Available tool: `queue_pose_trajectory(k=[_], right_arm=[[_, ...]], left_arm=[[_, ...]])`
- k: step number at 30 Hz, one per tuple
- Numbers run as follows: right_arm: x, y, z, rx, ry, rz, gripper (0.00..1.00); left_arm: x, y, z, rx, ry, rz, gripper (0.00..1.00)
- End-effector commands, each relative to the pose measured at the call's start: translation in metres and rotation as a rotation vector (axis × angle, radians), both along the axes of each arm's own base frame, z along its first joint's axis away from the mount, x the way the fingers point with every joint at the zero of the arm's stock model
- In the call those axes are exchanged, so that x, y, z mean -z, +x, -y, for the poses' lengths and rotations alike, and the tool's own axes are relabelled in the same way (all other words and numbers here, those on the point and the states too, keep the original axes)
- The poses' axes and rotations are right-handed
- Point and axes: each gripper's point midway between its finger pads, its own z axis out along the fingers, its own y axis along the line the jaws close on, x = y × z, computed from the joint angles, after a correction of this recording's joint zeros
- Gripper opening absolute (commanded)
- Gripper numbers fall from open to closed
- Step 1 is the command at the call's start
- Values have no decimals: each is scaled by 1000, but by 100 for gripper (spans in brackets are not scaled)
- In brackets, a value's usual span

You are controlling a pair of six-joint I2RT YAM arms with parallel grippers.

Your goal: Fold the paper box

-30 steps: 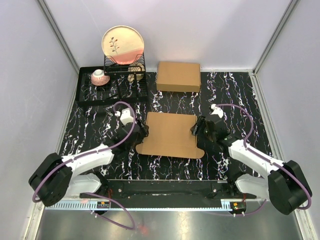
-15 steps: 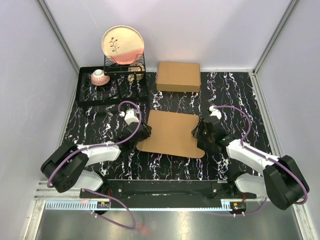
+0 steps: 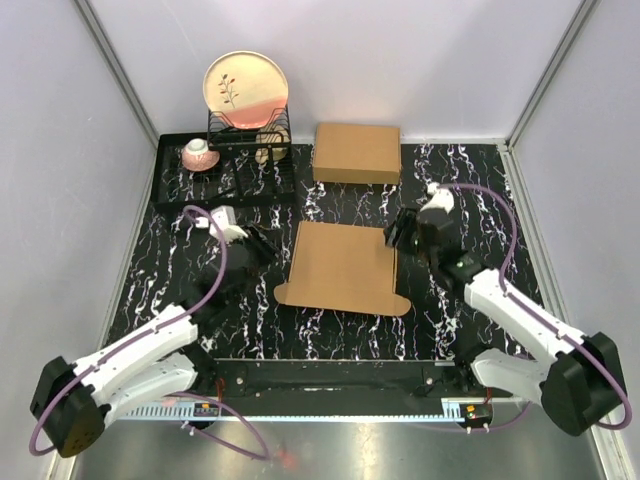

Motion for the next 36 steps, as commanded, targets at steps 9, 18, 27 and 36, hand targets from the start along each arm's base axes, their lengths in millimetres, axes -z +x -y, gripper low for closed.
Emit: queue_pose_trajectory(k=[9,18,27,36], right_arm=[[0,110,-19,-46,-123,31,33],[53,140,-30,-68,-163,-66,32],[92,105,-14,-38,-169,-166,32],[105,39,-5,-20,-36,-222,32]], left_arm=[[38,-124,79,477,8,-17,21],[81,-159,117,691,103,-30,11],[126,-154,137,702,145,-141,8],[154,-102,108,464,159,-248,11]])
